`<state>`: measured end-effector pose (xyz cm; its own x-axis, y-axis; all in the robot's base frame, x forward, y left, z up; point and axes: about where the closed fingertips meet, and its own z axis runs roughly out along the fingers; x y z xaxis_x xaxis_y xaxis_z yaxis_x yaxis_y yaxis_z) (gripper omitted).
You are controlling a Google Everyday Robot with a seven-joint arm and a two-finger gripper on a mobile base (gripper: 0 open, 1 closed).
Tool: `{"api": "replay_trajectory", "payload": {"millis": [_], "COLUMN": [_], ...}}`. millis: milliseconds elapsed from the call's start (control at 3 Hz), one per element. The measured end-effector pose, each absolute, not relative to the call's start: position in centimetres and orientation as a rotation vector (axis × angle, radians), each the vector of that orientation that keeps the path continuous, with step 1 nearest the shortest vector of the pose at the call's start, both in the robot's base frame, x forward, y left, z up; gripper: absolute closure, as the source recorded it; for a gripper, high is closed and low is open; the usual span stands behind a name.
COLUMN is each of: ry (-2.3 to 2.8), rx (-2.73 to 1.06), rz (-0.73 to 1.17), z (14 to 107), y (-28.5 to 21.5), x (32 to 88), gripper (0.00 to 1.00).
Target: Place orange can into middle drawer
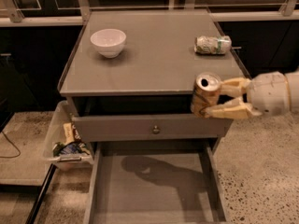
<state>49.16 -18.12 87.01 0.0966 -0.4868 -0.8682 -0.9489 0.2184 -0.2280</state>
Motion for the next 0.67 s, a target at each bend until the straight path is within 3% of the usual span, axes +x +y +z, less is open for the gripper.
{"api": "replay_trajectory", "payload": {"millis": [333, 667], "ry": [1.602, 1.602], "rx": [-1.380, -1.380], "rz": [0.622, 0.622], "z": [83.75, 83.74], "y": [-20.17, -20.17], "x": [45.54, 45.54], "gripper": [1.00, 1.00]}}
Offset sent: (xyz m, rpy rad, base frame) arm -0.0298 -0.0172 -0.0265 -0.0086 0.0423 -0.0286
